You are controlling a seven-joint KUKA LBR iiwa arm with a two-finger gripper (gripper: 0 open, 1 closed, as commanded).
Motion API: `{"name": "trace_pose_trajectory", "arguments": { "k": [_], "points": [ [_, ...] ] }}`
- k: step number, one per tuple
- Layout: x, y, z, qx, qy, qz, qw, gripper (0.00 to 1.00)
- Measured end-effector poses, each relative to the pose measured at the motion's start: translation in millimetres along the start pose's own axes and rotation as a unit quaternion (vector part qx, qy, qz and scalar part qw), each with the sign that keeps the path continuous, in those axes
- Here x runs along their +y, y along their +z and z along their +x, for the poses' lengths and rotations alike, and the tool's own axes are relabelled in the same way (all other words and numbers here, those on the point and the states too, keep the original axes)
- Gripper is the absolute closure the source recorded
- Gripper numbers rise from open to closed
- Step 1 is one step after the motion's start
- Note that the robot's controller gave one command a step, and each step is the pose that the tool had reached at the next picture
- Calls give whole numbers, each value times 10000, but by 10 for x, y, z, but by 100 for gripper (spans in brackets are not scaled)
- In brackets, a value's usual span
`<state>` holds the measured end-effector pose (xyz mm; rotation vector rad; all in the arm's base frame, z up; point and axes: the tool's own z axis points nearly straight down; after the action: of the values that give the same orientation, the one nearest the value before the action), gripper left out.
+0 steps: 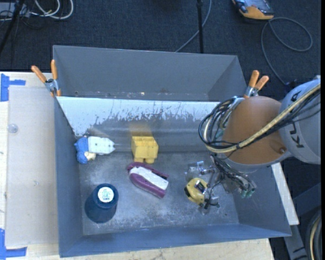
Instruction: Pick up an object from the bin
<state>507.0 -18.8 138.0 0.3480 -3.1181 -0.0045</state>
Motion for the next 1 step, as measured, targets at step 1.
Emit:
{"name": "trace_pose_trajectory", "arguments": {
  "k": [1],
  "points": [
    [1, 0, 0, 0, -3, 0, 10000, 100]
  ]
}}
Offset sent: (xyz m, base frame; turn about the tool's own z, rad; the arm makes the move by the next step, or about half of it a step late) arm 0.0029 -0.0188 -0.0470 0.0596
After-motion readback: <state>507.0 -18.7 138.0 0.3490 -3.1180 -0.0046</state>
